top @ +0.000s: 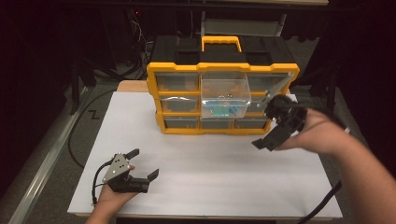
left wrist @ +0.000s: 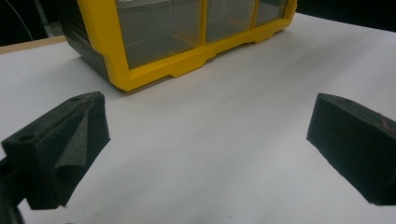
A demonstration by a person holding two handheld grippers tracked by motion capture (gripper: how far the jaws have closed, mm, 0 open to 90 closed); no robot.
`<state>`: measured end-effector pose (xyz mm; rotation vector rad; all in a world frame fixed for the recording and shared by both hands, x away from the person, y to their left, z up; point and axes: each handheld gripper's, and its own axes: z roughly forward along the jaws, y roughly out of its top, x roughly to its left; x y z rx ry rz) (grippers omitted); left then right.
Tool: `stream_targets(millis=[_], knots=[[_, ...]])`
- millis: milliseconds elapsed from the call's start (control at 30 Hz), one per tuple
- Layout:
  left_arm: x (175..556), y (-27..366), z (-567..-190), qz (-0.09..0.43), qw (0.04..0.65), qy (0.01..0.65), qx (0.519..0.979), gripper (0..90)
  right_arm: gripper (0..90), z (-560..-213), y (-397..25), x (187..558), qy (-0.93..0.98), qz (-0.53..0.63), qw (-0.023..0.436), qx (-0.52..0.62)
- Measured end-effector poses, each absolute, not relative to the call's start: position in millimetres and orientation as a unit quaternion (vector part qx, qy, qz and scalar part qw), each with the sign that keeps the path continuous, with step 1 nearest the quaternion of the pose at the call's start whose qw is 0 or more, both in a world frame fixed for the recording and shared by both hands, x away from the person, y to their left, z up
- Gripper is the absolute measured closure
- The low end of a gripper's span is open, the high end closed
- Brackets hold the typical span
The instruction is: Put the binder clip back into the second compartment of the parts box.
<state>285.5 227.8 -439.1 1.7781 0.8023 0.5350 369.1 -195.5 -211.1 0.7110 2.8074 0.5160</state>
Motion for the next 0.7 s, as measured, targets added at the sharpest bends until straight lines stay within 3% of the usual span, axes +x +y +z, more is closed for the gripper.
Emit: stream_targets(millis=[333, 533, 700], knots=[[286.1, 226.3, -440.2, 0.221, 0.526, 0.336, 0.749, 0.3, 0.1, -372.9, -213.4, 362.7, 0.914, 0.265, 0.092, 0.293], [285.6, 227.9, -439.3, 0.221, 0.530, 0.340, 0.744, 0.3, 0.1, -424.4, -234.2, 346.6, 0.821, 0.421, 0.129, 0.364], [285.9, 226.8, -440.1, 0.221, 0.529, 0.341, 0.745, 0.3, 0.1, -430.1, -243.6, 330.0, 0.765, 0.494, 0.175, 0.373]])
